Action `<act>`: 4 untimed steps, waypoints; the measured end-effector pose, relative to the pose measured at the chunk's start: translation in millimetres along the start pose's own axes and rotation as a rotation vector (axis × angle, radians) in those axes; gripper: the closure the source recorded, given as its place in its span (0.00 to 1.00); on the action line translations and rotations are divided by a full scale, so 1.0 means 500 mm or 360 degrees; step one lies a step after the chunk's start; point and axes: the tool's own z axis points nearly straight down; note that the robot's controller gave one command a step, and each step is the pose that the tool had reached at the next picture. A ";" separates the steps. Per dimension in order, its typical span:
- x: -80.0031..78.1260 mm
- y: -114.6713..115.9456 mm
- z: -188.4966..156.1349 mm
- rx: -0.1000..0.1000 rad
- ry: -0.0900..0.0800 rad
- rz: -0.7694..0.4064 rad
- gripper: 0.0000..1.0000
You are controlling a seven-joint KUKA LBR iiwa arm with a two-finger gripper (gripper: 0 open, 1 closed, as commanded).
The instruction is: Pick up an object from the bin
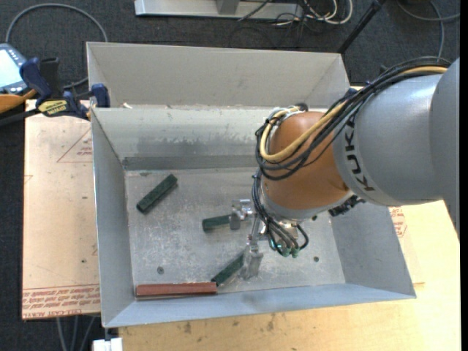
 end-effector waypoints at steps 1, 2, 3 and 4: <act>-0.021 0.015 0.145 0.0000 -0.0005 -0.0190 0.00; -0.024 0.015 0.138 -0.0001 -0.0015 -0.0188 1.00; -0.086 -0.003 -0.121 0.0000 -0.0032 -0.0233 1.00; -0.043 -0.045 -0.287 0.0000 -0.0029 -0.0096 1.00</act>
Offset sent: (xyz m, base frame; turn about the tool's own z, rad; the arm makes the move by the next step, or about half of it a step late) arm 0.0111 0.0072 -0.0696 -0.1203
